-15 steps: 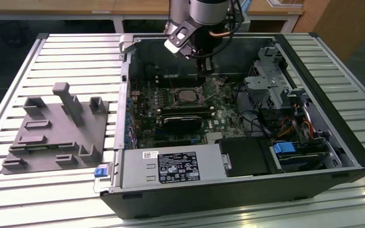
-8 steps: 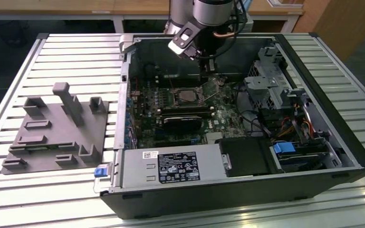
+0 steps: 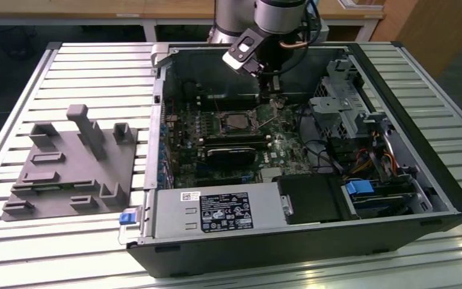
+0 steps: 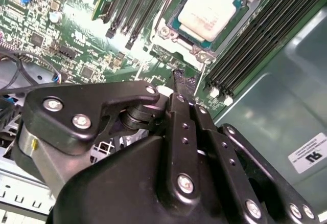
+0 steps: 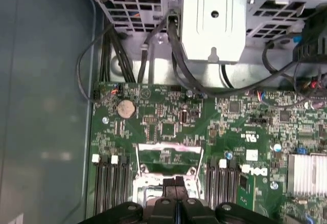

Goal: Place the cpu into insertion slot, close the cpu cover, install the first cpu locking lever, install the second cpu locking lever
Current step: 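Close the cpu cover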

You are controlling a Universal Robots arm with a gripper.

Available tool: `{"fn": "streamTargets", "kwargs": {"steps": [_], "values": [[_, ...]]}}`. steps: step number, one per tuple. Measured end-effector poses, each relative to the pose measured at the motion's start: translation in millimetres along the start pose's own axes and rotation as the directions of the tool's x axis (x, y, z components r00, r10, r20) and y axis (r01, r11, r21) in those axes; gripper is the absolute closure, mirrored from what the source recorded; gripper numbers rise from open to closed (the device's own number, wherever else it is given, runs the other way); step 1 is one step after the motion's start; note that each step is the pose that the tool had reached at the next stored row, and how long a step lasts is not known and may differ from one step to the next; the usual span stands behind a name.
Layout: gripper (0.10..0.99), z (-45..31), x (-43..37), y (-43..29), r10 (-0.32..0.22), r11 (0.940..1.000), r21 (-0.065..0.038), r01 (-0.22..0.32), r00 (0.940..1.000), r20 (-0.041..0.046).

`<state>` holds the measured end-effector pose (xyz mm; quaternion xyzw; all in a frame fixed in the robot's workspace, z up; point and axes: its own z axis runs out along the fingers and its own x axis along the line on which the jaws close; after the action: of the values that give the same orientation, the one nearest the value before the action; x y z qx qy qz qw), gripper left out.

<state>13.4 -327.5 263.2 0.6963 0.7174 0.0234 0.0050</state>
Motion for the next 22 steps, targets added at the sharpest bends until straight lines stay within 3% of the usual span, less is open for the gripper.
{"fn": "streamTargets", "kwargs": {"steps": [6,12,22], "values": [[0.980,2.0,-0.1,4.7,-0.023,0.9997,0.001,0.023,0.9997,-0.0011],[0.980,4.2,-0.4,19.6,-0.027,0.9996,0.001,0.027,0.9996,-0.0012],[0.980,6.1,0.9,32.3,-0.026,0.9997,0.001,0.026,0.9997,-0.0011]]}}
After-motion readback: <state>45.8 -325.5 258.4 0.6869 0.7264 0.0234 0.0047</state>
